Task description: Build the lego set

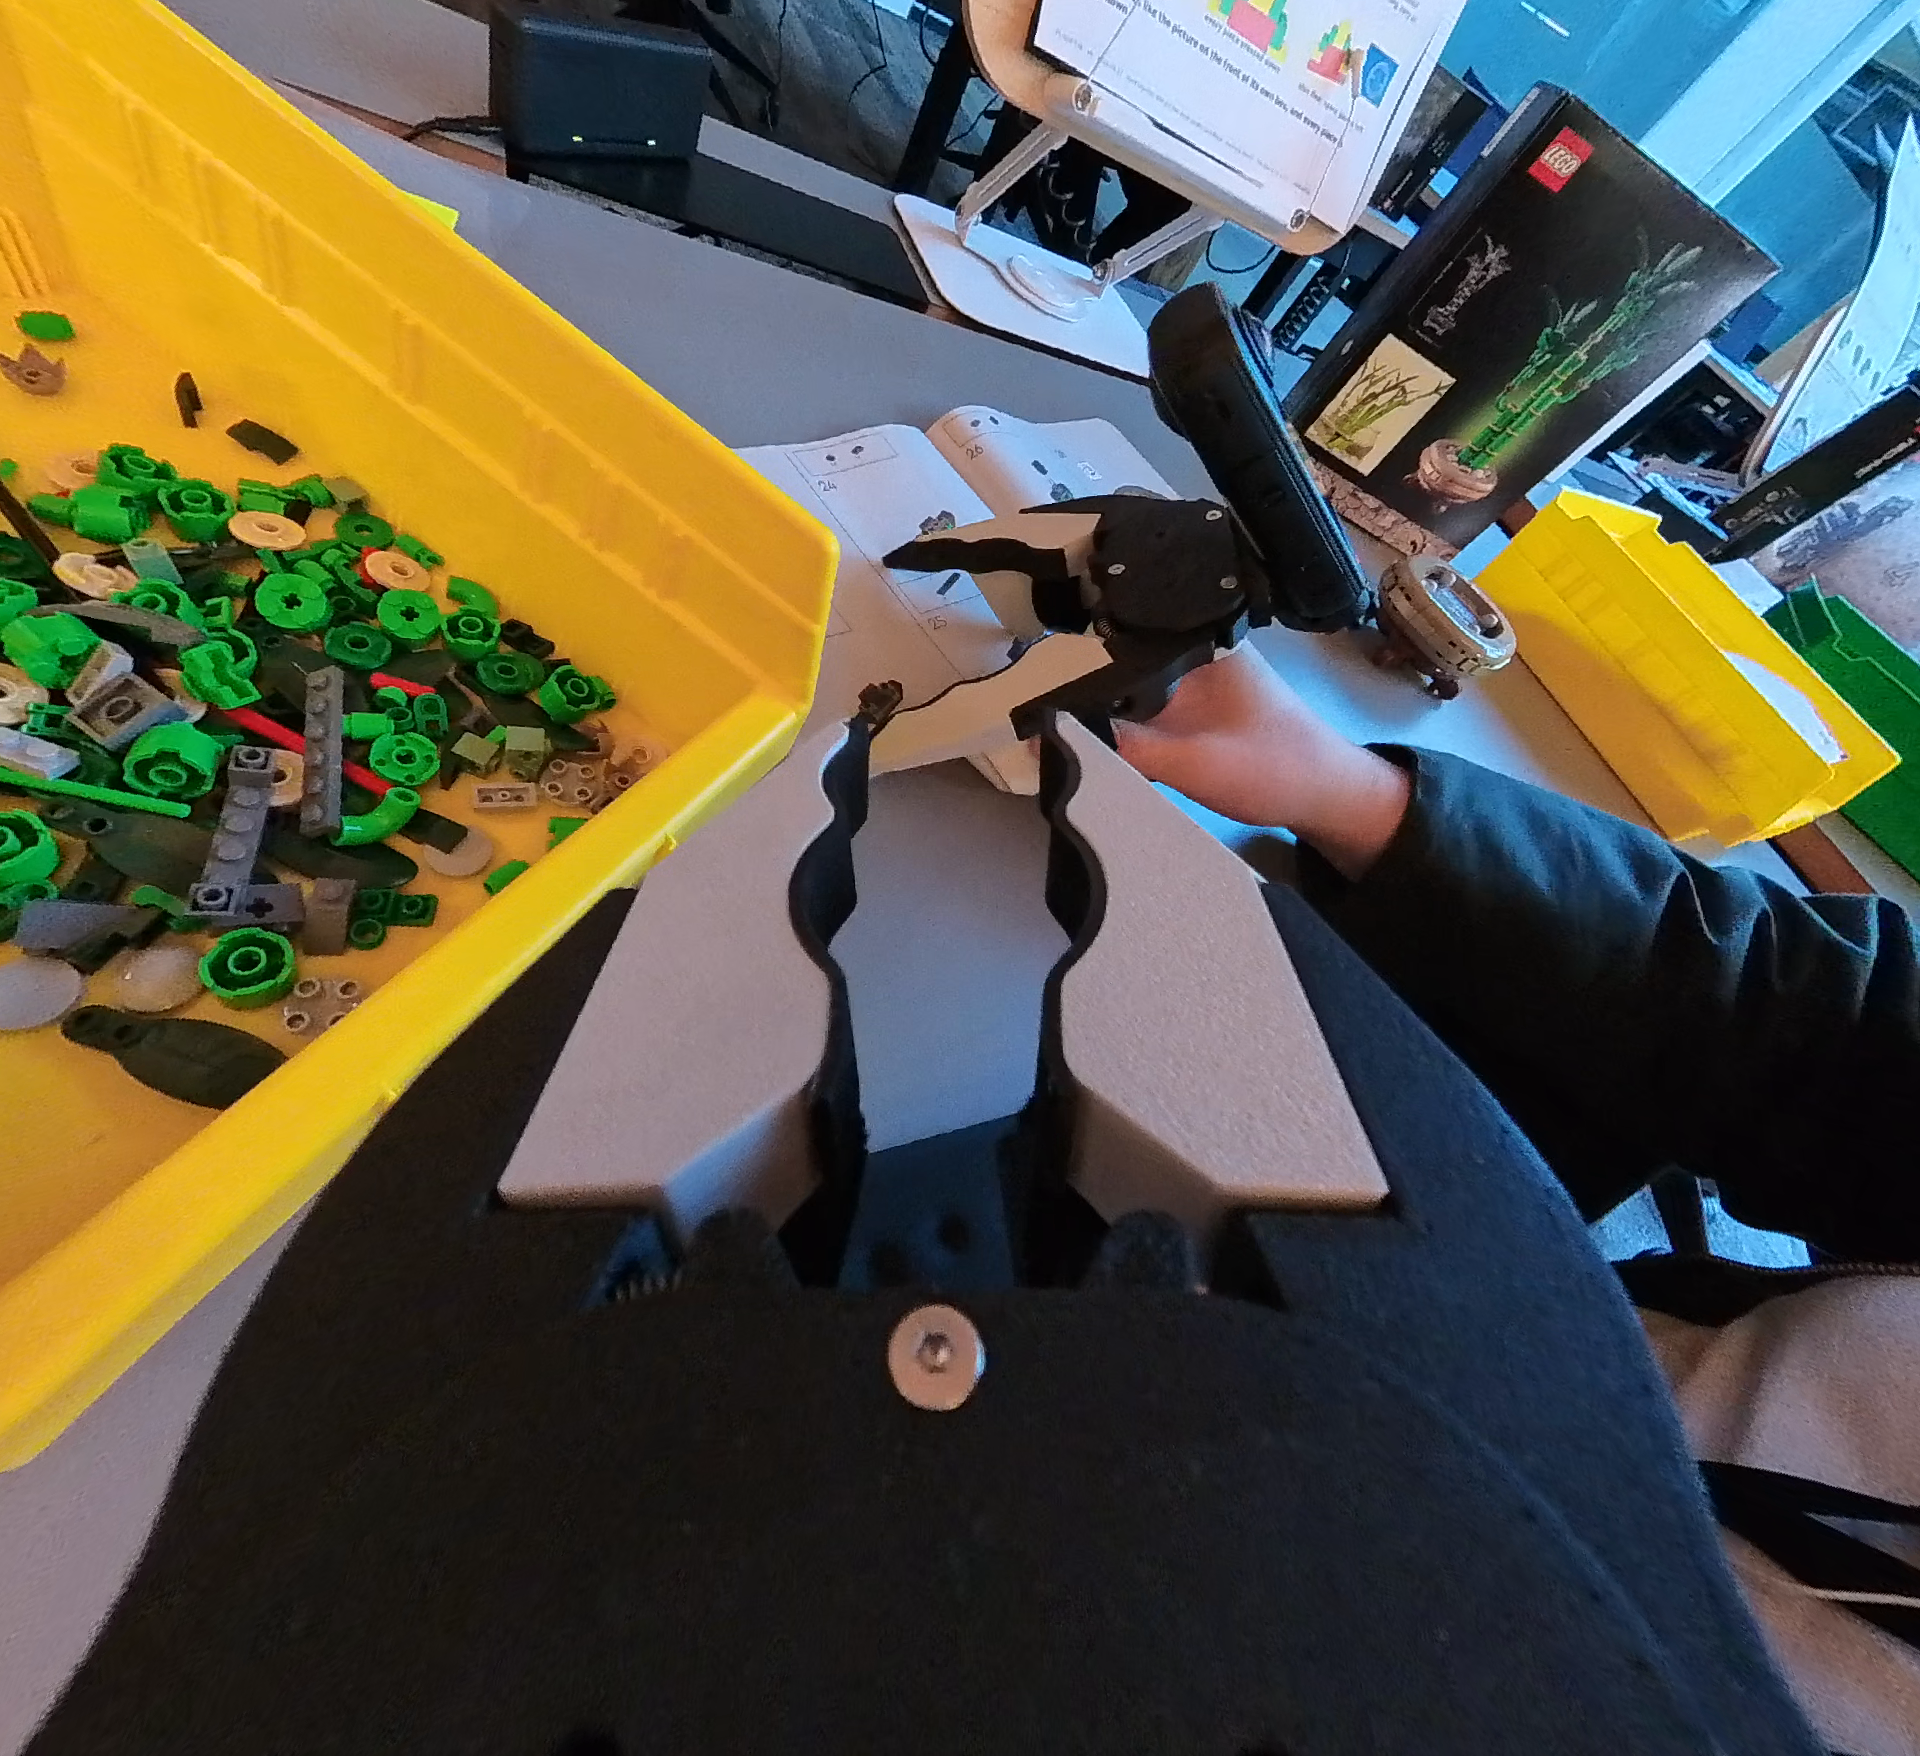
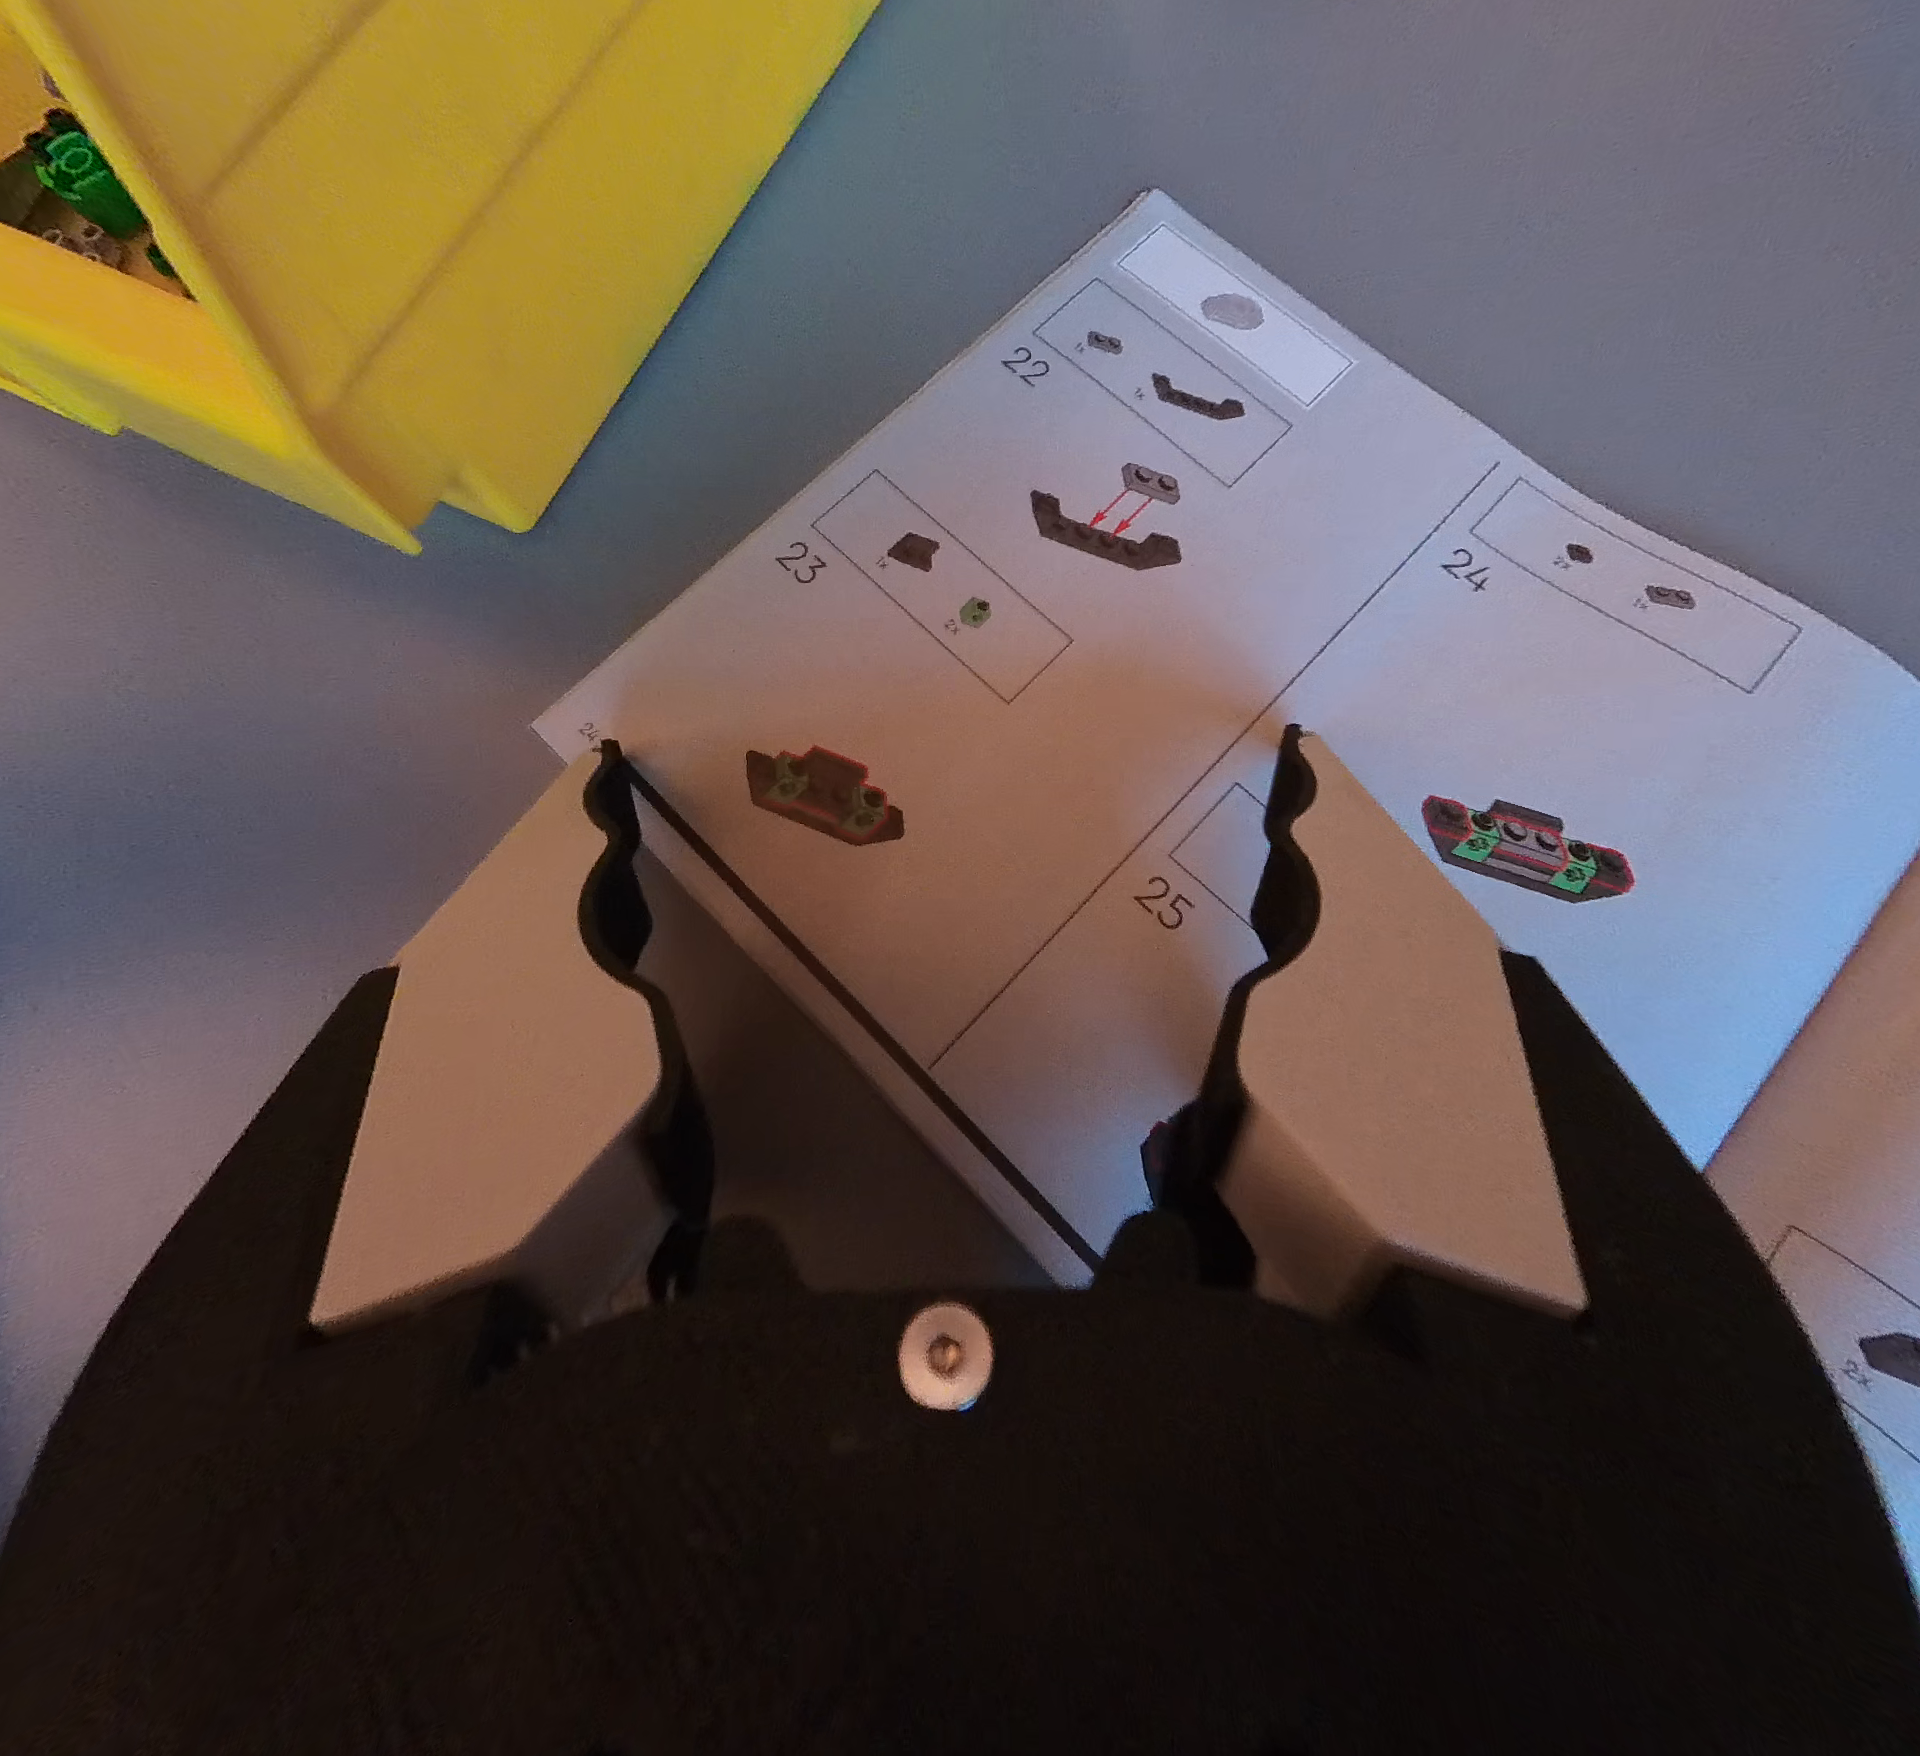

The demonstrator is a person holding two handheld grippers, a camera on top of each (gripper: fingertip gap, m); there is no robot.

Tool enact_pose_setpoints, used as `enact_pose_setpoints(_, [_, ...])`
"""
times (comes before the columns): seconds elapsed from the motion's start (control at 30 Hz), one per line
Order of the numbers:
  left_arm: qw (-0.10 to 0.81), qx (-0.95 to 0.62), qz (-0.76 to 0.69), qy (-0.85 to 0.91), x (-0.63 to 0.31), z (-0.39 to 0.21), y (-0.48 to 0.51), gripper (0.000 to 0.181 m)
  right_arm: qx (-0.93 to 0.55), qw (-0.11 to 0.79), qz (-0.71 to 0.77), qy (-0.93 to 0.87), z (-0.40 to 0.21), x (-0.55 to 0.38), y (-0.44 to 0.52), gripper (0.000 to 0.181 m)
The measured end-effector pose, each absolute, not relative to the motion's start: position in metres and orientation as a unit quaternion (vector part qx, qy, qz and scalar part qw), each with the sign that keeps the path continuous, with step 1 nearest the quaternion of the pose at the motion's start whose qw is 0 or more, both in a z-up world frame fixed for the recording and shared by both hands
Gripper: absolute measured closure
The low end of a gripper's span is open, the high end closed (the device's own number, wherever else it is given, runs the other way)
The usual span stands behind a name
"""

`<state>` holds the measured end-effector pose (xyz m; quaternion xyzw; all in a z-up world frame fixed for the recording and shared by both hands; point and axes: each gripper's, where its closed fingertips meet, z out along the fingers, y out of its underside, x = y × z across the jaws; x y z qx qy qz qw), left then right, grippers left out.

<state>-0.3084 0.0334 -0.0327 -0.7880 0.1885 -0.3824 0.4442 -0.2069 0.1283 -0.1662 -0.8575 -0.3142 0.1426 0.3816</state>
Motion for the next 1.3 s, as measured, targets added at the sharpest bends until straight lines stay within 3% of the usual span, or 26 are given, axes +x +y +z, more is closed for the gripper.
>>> enact_pose_setpoints(0.37, [0.447,-0.788,-0.384,0.177,-0.317,-0.031,0.035,0.150,-0.854,0.391,0.149,-0.310,-0.163,-0.200,0.132,0.092])
enact_pose_setpoints(0.5, [0.446,-0.787,-0.387,0.177,-0.318,-0.030,0.034,0.150,-0.852,0.396,0.152,-0.307,-0.160,-0.197,0.133,0.119])
enact_pose_setpoints(0.83, [0.440,-0.790,-0.387,0.183,-0.316,-0.032,0.033,0.150,-0.853,0.402,0.161,-0.292,-0.157,-0.183,0.136,0.157])
enact_pose_setpoints(1.3, [0.413,-0.785,-0.404,0.225,-0.282,-0.040,0.025,0.150,-0.793,0.435,0.379,-0.196,-0.104,-0.163,0.129,0.161])
